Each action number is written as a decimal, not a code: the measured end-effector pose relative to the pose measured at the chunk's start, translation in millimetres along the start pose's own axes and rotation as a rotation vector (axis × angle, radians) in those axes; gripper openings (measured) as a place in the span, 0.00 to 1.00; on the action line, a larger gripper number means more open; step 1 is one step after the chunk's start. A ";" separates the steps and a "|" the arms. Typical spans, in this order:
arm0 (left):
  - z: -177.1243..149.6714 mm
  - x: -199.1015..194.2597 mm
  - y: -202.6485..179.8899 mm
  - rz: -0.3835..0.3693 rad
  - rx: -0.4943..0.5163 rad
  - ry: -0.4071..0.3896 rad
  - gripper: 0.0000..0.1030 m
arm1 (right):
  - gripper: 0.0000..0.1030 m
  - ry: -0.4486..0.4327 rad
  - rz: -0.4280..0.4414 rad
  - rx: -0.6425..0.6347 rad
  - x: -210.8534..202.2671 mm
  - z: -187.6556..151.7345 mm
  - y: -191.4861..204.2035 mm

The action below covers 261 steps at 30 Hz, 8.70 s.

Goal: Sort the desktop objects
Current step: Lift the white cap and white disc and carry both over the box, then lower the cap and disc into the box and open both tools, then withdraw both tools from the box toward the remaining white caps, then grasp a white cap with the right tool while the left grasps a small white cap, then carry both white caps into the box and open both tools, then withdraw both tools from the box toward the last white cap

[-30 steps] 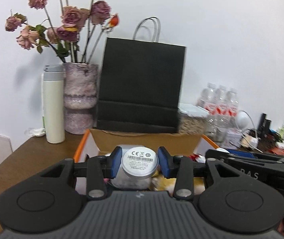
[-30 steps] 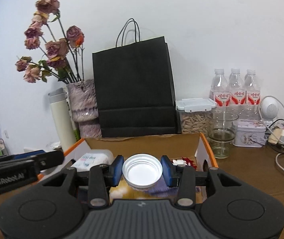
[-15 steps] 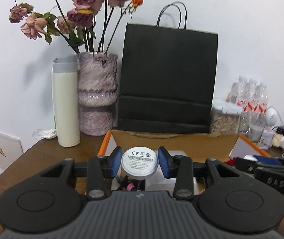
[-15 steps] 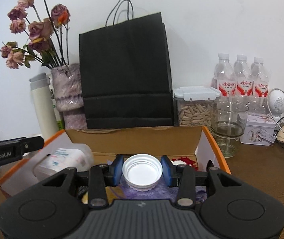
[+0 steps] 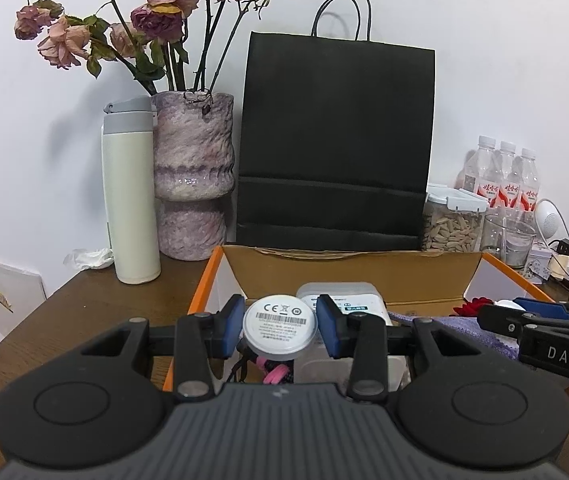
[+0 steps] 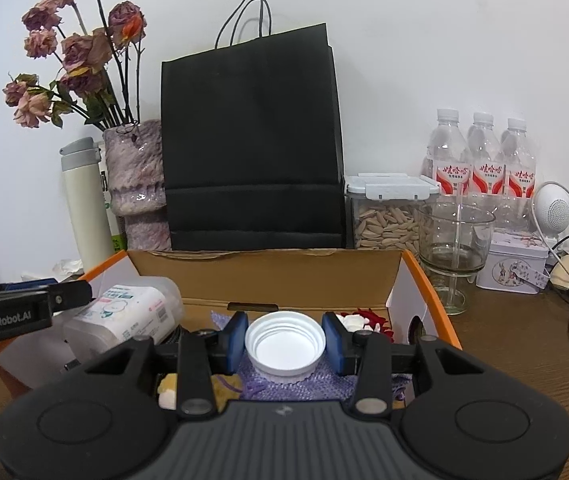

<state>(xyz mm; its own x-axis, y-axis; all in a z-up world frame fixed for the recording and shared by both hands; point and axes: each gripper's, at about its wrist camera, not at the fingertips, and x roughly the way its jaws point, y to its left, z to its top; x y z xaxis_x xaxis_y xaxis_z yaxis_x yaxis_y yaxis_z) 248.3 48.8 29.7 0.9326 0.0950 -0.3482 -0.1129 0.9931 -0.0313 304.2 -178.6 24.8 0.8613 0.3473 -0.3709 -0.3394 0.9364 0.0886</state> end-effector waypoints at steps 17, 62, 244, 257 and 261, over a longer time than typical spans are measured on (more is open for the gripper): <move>-1.5 -8.7 -2.2 0.014 -0.001 -0.044 0.78 | 0.77 -0.034 0.001 -0.007 -6.5 0.7 2.7; -58.5 -87.0 17.0 -0.032 0.031 0.090 1.00 | 0.96 0.115 -0.014 -0.158 -88.1 -65.1 43.3; -27.7 -49.4 17.2 0.045 -0.001 -0.036 1.00 | 0.96 -0.081 0.021 -0.135 -57.4 -28.6 34.3; -55.7 -84.7 16.1 0.023 0.041 0.058 1.00 | 0.96 0.007 0.016 -0.165 -98.0 -57.3 34.4; -64.4 -87.5 16.2 0.004 0.047 0.117 1.00 | 0.96 0.052 0.015 -0.154 -101.3 -63.2 33.0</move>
<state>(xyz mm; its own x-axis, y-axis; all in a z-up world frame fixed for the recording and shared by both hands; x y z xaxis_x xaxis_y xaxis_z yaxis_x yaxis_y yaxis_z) 142.7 52.1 -0.7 0.8854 0.0936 -0.4552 -0.0980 0.9951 0.0139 181.9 -186.0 6.8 0.8363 0.3541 -0.4187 -0.4091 0.9113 -0.0465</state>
